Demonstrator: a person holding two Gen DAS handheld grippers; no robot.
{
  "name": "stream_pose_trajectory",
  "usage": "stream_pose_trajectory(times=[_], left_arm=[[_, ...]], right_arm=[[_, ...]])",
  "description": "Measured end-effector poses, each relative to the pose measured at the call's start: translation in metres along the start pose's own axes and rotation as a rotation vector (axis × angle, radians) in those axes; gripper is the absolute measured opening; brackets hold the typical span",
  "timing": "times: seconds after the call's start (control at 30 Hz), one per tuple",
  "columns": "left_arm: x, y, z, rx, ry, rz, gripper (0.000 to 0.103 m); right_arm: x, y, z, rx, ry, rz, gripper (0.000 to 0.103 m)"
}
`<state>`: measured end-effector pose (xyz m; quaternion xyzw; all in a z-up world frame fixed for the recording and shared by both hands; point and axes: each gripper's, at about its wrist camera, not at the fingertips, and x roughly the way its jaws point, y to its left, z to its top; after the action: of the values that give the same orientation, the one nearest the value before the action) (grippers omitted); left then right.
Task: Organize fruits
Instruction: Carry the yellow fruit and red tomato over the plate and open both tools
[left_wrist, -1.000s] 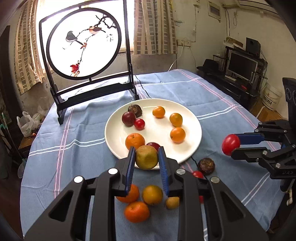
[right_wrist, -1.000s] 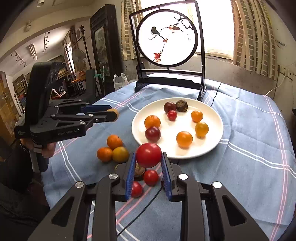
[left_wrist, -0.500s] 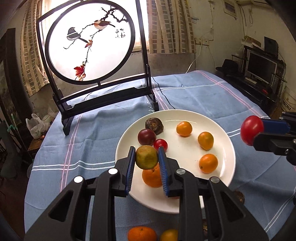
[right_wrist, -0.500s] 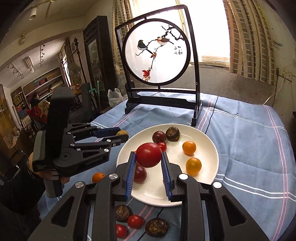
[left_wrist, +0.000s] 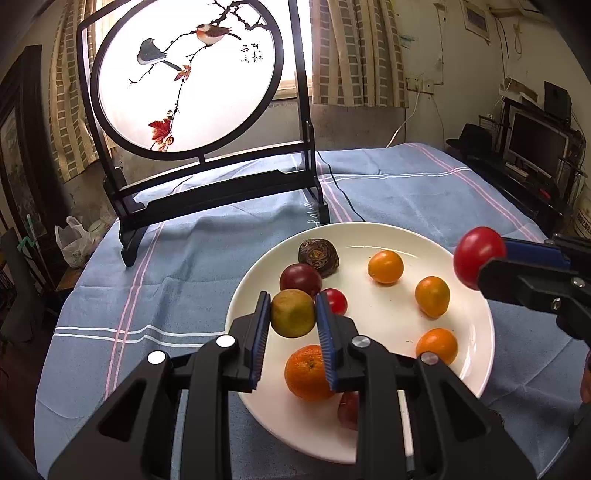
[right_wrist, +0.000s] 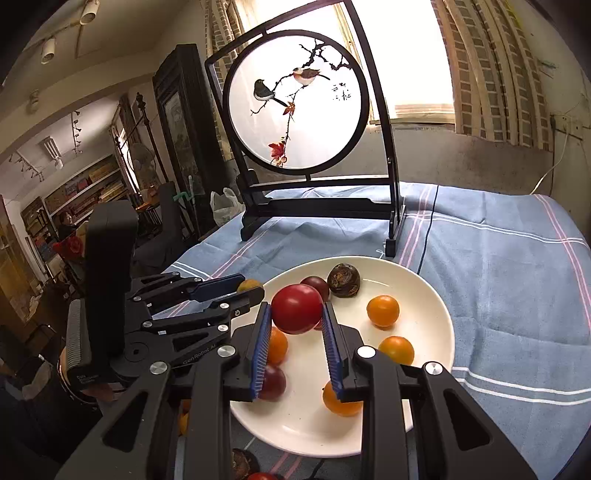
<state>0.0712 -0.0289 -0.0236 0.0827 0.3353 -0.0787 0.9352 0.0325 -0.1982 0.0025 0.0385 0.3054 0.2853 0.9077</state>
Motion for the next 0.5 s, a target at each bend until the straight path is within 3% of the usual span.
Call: stream_pose_trajectory(times=[0.43,0.5], left_arm=[[0.016,-0.009,-0.007,0.022,0.05,-0.025,0.025],[0.02,-0.011,-0.009,0.027,0.059,-0.021,0.026]], right_arm=[[0.026,-0.01,-0.01,0.01,0.059,-0.055,0.028],[0.028,-0.014,-0.013,0.027,0.054,-0.068,0.043]])
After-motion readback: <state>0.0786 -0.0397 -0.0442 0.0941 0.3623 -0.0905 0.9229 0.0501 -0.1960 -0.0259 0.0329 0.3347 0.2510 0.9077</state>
